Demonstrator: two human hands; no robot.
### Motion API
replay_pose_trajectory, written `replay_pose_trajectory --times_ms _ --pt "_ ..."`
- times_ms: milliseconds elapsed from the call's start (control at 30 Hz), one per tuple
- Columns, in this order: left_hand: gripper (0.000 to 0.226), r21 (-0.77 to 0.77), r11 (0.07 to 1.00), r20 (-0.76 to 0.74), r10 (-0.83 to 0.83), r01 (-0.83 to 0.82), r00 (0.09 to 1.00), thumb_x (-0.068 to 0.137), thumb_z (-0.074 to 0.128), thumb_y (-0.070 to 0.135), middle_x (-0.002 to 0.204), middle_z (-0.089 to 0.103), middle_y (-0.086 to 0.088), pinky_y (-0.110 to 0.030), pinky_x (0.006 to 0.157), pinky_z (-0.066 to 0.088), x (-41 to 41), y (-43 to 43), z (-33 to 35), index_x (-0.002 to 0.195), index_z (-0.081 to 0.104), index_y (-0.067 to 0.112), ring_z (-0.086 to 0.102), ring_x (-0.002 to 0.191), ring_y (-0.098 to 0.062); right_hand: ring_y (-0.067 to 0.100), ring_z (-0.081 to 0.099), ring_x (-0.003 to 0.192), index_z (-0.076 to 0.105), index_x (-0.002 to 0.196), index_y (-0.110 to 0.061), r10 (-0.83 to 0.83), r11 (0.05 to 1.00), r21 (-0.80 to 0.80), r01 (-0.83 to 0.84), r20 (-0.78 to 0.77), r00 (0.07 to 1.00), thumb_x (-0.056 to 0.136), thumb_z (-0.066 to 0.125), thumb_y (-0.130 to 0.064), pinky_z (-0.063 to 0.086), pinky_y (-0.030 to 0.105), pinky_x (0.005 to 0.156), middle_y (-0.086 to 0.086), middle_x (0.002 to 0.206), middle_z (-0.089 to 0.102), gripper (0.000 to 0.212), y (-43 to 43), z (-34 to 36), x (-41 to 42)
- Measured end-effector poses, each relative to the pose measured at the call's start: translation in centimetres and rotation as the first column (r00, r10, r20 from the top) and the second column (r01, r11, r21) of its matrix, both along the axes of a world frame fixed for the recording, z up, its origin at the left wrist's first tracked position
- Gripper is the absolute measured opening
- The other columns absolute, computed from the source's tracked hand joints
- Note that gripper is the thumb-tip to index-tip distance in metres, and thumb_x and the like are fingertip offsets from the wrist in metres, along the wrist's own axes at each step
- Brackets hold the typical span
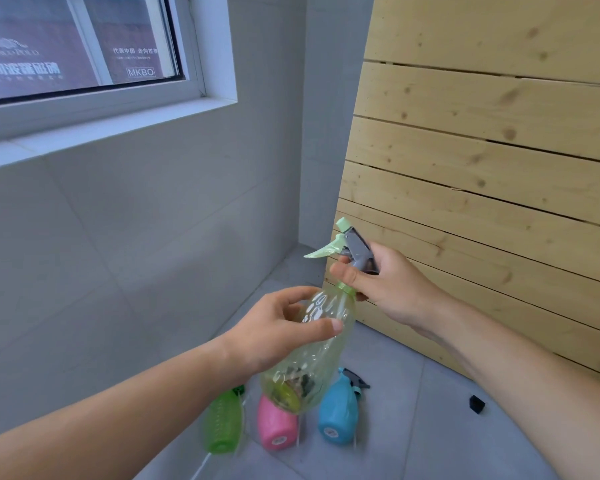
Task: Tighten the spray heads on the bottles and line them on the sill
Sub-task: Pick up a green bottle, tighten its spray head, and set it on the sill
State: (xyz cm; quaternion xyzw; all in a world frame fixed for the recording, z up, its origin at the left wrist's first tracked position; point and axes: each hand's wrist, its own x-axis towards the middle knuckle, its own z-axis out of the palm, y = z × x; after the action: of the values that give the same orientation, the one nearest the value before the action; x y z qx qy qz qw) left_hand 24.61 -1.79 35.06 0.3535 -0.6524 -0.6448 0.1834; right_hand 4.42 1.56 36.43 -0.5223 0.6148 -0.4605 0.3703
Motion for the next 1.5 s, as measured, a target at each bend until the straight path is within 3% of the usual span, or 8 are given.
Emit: replay_pose_trajectory --times_ms 133,300,600,733,867,1067,1267,1500 --pt "0.035 0.013 1.000 -0.018 -0.017 0.017 1.000 0.083 0.084 0.025 0.119 0.074 -0.023 -0.050 0.100 0.055 0.0 -0.1 0.3 0.117 0.075 0.026 0.073 0.095 -0.031 0.010 0.066 0.101 0.057 0.122 -0.019 0.122 0.990 0.040 -0.132 0.198 0.973 0.086 0.072 -0.015 0.052 0.023 0.070 -0.008 0.111 0.066 0.039 0.4 0.3 -1.0" --pt "0.022 -0.002 1.000 -0.007 0.022 -0.022 1.000 0.084 0.083 0.016 0.091 0.081 -0.002 -0.019 0.073 0.060 -0.3 0.2 0.6 0.087 0.077 0.038 0.073 0.078 -0.013 0.004 0.063 0.085 0.062 0.109 -0.020 0.000 1.000 0.028 -0.001 0.035 0.999 0.082 0.075 -0.036 0.054 0.026 0.072 -0.010 0.097 0.064 0.034 0.0 0.0 -0.3" --pt "0.030 -0.028 0.999 -0.015 0.033 -0.033 0.999 0.082 0.084 0.017 0.089 0.082 0.001 -0.021 0.075 0.060 -0.6 0.5 0.8 0.080 0.077 0.046 0.072 0.079 -0.009 0.013 0.060 0.082 0.062 0.111 -0.016 0.007 1.000 0.003 -0.007 0.073 0.997 0.083 0.073 -0.033 0.055 0.036 0.073 -0.001 0.095 0.062 0.034 0.3 0.4 -0.1" --pt "0.035 -0.093 0.995 0.034 0.048 -0.045 0.998 0.080 0.087 0.022 0.103 0.078 -0.015 -0.031 0.083 0.061 -0.5 0.0 0.4 0.107 0.068 0.035 0.069 0.079 -0.007 -0.001 0.064 0.081 0.063 0.112 -0.022 0.047 0.999 0.010 -0.049 0.148 0.988 0.087 0.071 -0.014 0.053 0.021 0.068 -0.010 0.107 0.064 0.028 0.6 0.3 -0.6" --pt "0.056 -0.242 0.965 0.101 0.124 -0.097 0.987 0.073 0.091 0.033 0.064 0.050 0.015 -0.012 0.051 0.041 -1.0 -0.2 0.1 0.119 0.060 0.029 0.047 0.050 0.002 0.004 0.060 0.067 0.067 0.093 -0.019 -0.027 1.000 -0.004 0.028 0.119 0.992 0.082 0.076 -0.023 0.053 0.022 0.065 -0.008 0.078 0.062 0.014 0.3 0.1 0.1" --pt "0.068 -0.269 0.958 0.124 0.137 -0.100 0.983 0.055 0.092 0.053 0.083 0.060 -0.002 -0.038 0.067 0.051 -1.0 -0.9 -0.5 0.110 0.060 0.030 0.055 0.068 -0.013 0.031 0.069 0.105 0.067 0.105 -0.012 -0.026 1.000 0.010 0.025 0.275 0.961 0.079 0.077 -0.017 0.055 0.036 0.082 0.015 0.116 0.071 0.028 0.3 0.1 0.1" --pt "0.069 -0.269 0.954 0.114 0.168 -0.132 0.979 0.053 0.090 0.056 0.081 0.061 -0.004 -0.038 0.065 0.050 -1.3 -1.1 0.1 0.108 0.061 0.026 0.056 0.067 -0.015 0.022 0.068 0.087 0.070 0.090 -0.012 -0.092 0.992 -0.058 0.113 0.287 0.953 0.078 0.078 -0.008 0.057 0.034 0.075 0.011 0.097 0.073 0.014 -0.3 0.7 0.7" --pt "0.055 0.044 0.992 0.056 -0.120 0.117 0.991 0.081 0.067 0.053 0.122 0.075 -0.009 -0.029 0.098 0.056 0.0 -0.4 0.1 0.125 0.066 0.021 0.074 0.108 -0.018 0.023 0.068 0.090 0.069 0.094 -0.005 0.013 1.000 -0.027 0.006 0.653 0.757 0.073 0.070 -0.015 0.059 0.033 0.081 0.010 0.091 0.076 0.024 0.3 1.5 0.8"
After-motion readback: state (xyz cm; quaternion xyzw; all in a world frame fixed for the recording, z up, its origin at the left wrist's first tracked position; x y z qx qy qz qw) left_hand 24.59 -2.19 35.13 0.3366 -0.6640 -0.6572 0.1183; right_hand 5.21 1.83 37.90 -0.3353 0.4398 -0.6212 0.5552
